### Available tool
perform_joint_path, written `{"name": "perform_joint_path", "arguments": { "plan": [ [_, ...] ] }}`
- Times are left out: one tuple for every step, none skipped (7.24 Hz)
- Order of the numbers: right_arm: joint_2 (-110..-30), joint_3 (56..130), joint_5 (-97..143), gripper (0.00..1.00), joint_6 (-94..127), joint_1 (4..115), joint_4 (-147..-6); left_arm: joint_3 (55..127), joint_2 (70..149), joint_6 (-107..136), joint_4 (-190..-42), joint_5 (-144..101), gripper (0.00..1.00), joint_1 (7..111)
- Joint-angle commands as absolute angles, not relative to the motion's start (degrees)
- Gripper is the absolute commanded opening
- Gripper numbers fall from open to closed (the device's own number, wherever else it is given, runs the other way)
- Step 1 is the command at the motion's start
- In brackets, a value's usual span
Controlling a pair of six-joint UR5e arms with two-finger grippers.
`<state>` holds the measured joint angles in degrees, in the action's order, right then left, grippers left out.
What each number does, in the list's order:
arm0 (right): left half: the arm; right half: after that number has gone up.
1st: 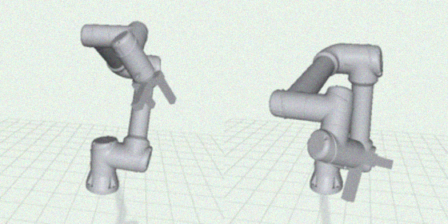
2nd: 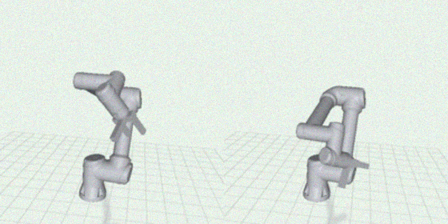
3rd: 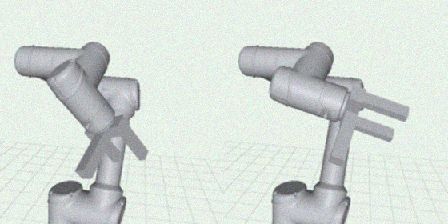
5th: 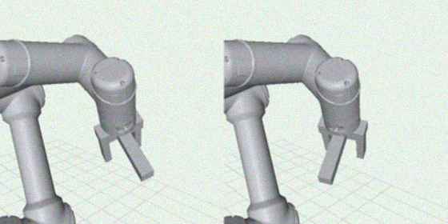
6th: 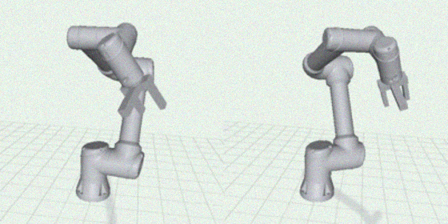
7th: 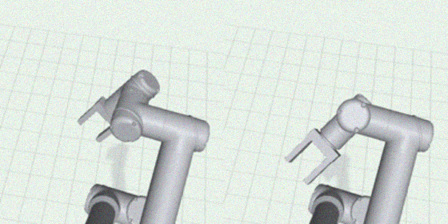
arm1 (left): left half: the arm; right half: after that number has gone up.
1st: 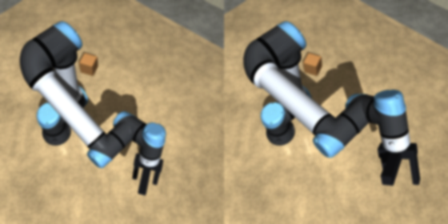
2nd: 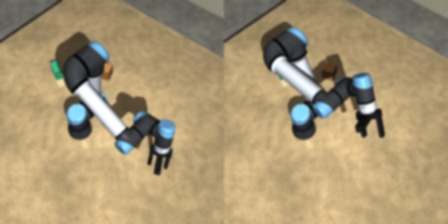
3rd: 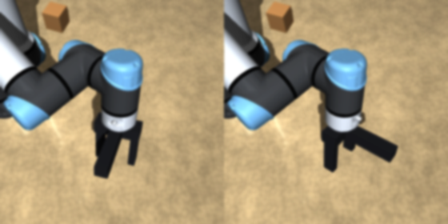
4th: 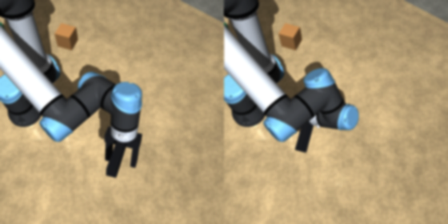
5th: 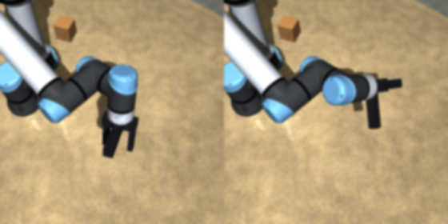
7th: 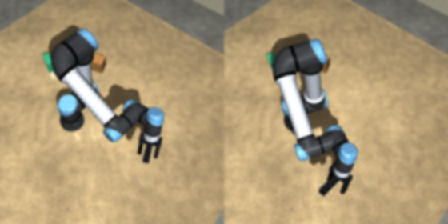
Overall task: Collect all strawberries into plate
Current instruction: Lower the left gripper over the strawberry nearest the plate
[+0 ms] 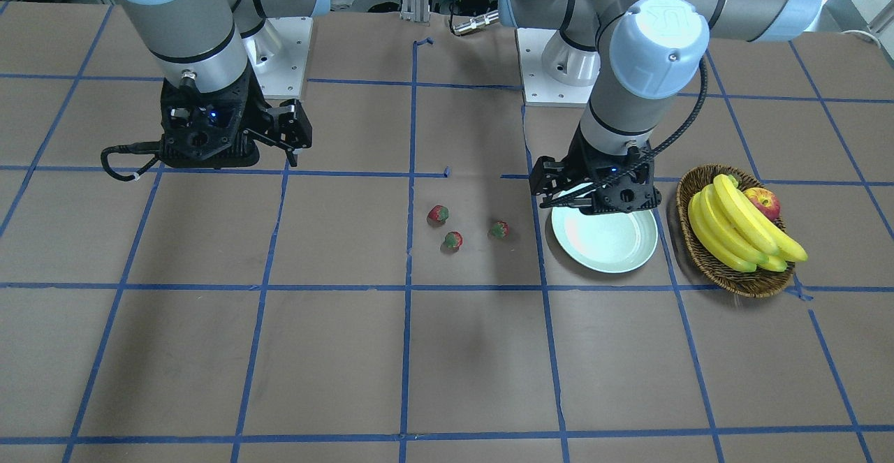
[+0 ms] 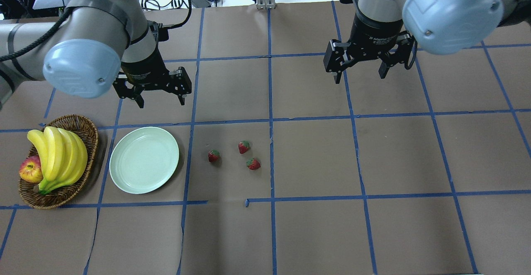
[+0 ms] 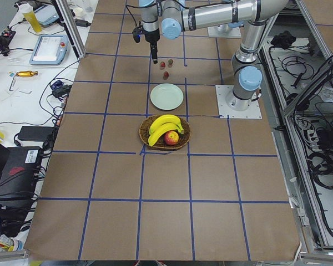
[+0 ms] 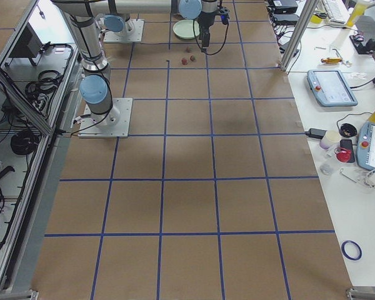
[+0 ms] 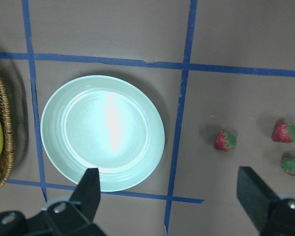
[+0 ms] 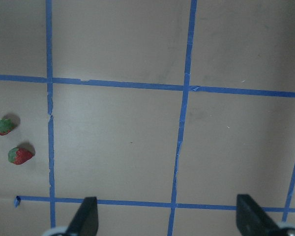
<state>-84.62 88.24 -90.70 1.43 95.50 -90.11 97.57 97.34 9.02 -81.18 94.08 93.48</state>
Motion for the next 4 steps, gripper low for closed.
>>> {"name": "perform_joint_path", "arguments": {
  "plan": [
    [-84.99, 88.24, -90.62, 1.0, 0.53, 94.31, -89.82, 98.95, 98.87, 10.99, -81.04, 92.91, 1.0, 96.58],
    [-85.08, 88.33, -90.53, 1.0, 0.61, 94.39, -89.74, 100.1, 100.01, 10.2, -80.77, 88.98, 1.0, 96.68],
    [-85.08, 88.42, -90.53, 1.0, 0.62, 94.48, -89.65, 101.41, 101.67, 9.5, -80.25, 87.73, 1.0, 96.77],
    [-85.08, 88.5, -90.44, 1.0, 0.7, 94.48, -89.65, 101.95, 103.6, 7.23, -77.81, 87.19, 1.0, 96.85]
  ]
}}
